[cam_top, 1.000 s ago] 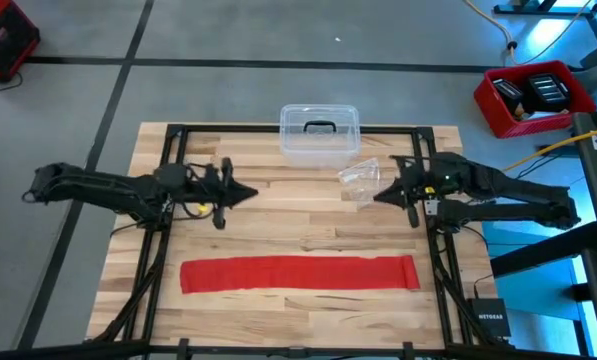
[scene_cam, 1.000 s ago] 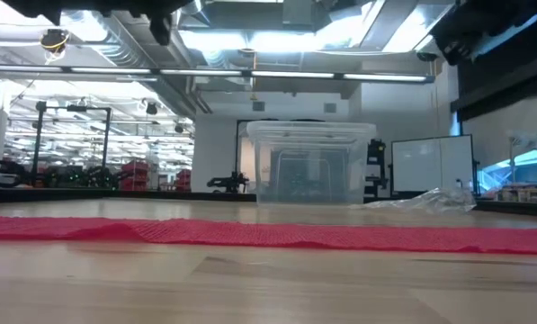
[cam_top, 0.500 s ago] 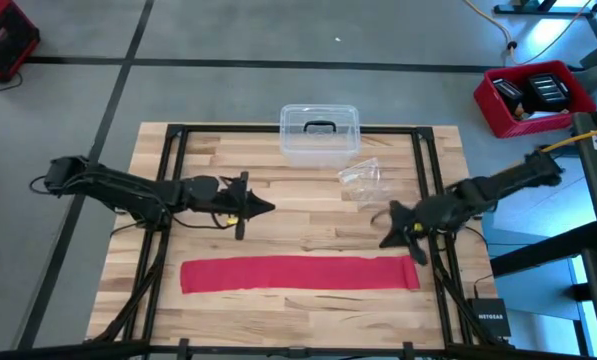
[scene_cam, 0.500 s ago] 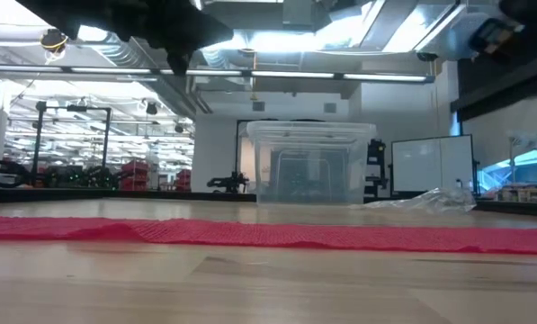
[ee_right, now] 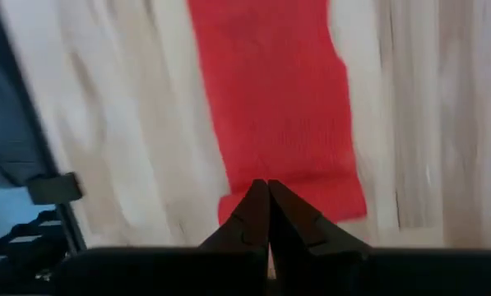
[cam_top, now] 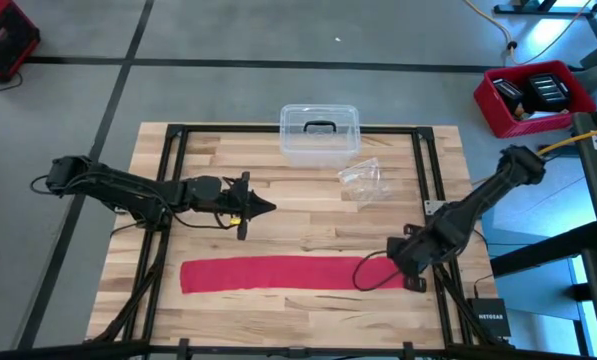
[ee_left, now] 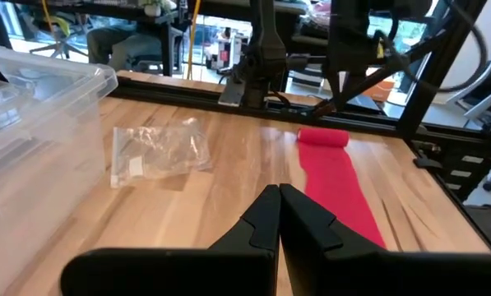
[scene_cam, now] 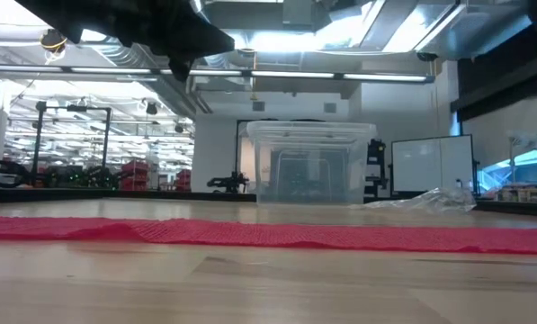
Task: Roll bandage
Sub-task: Roll the red bandage
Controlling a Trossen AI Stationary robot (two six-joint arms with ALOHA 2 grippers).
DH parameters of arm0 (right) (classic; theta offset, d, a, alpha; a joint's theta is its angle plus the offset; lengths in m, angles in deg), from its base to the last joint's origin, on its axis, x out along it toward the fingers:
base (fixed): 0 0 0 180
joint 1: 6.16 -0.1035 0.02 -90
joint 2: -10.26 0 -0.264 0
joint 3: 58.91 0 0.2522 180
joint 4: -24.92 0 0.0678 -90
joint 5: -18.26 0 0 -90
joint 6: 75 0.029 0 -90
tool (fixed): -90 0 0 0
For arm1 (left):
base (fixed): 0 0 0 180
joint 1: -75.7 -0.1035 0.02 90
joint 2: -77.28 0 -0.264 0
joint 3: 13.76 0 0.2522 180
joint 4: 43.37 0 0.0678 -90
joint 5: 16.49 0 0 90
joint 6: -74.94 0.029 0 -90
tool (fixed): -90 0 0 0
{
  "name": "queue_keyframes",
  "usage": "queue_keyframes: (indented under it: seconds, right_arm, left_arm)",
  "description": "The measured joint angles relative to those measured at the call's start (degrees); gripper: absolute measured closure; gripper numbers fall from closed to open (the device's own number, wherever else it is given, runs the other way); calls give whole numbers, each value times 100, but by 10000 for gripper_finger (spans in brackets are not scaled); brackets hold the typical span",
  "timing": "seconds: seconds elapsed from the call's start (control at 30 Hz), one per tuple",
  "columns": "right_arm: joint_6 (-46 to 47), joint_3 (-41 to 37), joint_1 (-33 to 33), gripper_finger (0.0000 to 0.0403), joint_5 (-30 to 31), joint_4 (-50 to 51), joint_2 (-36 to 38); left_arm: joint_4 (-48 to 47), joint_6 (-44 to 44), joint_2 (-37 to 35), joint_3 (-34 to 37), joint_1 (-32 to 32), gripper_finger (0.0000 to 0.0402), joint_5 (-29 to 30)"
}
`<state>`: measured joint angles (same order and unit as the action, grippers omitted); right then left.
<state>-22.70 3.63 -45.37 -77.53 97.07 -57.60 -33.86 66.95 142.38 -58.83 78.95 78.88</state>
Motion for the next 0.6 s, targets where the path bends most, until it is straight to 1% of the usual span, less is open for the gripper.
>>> queue_keyframes:
  seconds: [0.13, 0.37, 0.47, 0.6]
  right_arm:
    - [587, 0, -146, 398, -78, 222, -127]
    - [1595, -2, -621, 395, 290, 332, -144]
    - [1943, -2, -807, 375, 419, 328, -144]
    - [2285, -4, -990, 328, 655, 330, -144]
  left_arm:
    - [4, 8, 0, 0, -2, 400, 42]
    - [-7, -63, 0, 0, -2, 400, 83]
    - [-3, -47, 0, 2, -2, 400, 87]
    - [0, -44, 0, 1, -2, 400, 124]
